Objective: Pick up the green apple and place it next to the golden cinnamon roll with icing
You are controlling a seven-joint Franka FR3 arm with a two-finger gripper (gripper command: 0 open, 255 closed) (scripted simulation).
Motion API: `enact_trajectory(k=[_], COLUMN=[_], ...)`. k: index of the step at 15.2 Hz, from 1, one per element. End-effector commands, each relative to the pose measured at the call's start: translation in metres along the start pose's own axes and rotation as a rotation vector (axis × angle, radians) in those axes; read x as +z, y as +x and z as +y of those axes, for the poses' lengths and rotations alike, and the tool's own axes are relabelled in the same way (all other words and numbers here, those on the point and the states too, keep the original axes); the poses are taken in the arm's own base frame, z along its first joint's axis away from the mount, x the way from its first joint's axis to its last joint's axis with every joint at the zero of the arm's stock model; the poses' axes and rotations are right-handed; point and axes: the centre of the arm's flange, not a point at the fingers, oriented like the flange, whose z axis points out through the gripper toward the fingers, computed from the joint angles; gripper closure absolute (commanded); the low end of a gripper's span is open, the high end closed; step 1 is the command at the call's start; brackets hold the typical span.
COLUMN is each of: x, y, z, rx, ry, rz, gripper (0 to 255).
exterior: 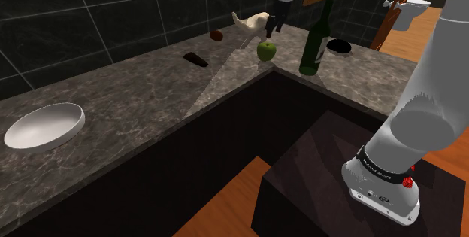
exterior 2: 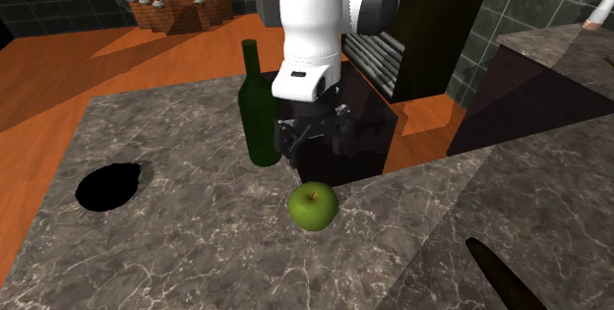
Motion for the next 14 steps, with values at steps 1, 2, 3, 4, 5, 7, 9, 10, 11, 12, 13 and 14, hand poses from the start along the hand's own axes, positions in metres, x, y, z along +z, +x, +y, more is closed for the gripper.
enact_trajectory(k=[1, 2, 3, 4, 5, 7, 9, 10, 11, 12, 13, 14], x=[0.012, 0.017, 0.023, 0.028, 0.033, 0.044, 0.052, 0.052, 0.052, 0.052, 0.052, 0.052], y=[0.014, 0.014, 0.014, 0.015, 0.015, 0.015, 0.015, 0.015, 0.015, 0.015, 0.015, 0.015], z=[0.016, 0.017, 0.017, 0.017, 0.017, 0.017, 0.017, 0.017, 0.017, 0.017, 0.017, 0.017], rx=[-0.004, -0.004, -0.004, -0.004, -0.004, -0.004, -0.004, -0.004, -0.004, -0.004, -0.004, -0.004], ry=[-0.007, -0.007, -0.007, -0.007, -0.007, -0.007, -0.007, -0.007, -0.007, -0.007, -0.007, -0.007], rz=[0.009, 0.009, 0.009, 0.009, 0.009, 0.009, 0.009, 0.009, 0.009, 0.009, 0.009, 0.009], gripper=[0, 0, 0, 0, 0, 0, 0, 0, 0, 0, 0, 0])
